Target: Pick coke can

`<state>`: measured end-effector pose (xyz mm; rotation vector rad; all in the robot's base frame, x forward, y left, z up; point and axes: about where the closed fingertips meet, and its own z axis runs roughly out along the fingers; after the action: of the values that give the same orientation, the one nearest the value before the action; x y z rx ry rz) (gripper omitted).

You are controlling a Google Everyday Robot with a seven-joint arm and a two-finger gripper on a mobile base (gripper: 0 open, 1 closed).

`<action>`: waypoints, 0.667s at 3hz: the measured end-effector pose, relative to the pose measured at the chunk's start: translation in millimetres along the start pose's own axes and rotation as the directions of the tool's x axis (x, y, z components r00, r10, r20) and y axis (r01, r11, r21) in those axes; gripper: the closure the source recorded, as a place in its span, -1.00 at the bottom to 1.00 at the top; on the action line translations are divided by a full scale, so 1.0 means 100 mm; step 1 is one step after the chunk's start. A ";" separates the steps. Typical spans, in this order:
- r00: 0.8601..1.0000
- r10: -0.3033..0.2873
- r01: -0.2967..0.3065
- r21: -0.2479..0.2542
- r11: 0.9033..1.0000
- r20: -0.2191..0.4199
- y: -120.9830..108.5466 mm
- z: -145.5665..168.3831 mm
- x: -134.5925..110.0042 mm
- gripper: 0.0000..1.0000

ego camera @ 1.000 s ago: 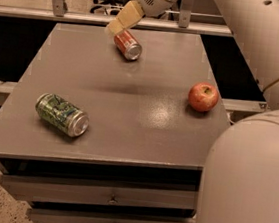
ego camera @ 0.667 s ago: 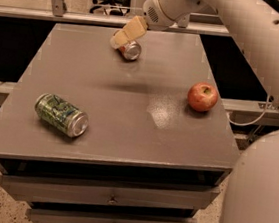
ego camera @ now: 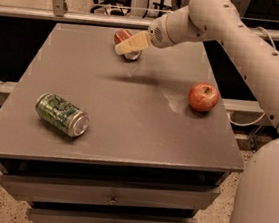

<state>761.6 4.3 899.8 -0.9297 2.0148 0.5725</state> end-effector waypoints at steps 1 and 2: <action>0.999 0.008 -0.007 -0.037 0.999 0.035 0.04 0.24 -0.06 -1.00; 0.999 0.019 -0.017 -0.043 0.999 0.036 0.05 0.42 -0.03 -1.00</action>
Offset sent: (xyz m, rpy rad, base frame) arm 0.0275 0.0413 -0.0344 0.0586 0.0155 0.0067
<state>779.4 37.0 879.6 -0.9208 1.9867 0.6409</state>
